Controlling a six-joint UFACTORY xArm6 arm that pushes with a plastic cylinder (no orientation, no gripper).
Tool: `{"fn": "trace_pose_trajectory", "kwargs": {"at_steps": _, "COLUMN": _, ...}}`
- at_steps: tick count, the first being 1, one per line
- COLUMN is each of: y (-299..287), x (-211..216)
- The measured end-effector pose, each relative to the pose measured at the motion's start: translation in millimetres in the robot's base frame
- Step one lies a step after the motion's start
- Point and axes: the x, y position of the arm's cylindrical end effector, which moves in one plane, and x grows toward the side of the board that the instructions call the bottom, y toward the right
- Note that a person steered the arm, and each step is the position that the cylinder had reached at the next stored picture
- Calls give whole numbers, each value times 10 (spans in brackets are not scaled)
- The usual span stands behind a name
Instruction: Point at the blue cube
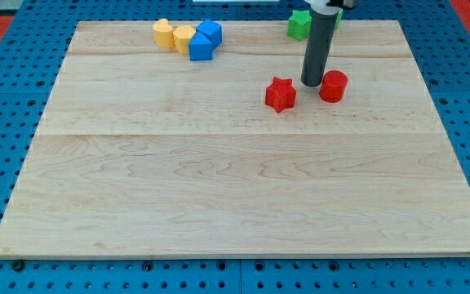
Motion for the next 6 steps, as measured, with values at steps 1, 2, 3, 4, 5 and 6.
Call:
{"fn": "trace_pose_trajectory", "kwargs": {"at_steps": 1, "y": 460, "x": -233}}
{"fn": "trace_pose_trajectory", "kwargs": {"at_steps": 2, "y": 1055, "x": -34}}
{"fn": "trace_pose_trajectory", "kwargs": {"at_steps": 3, "y": 234, "x": 255}}
{"fn": "trace_pose_trajectory", "kwargs": {"at_steps": 4, "y": -433, "x": 364}}
{"fn": "trace_pose_trajectory", "kwargs": {"at_steps": 5, "y": -155, "x": -433}}
{"fn": "trace_pose_trajectory", "kwargs": {"at_steps": 6, "y": -591, "x": -1110}}
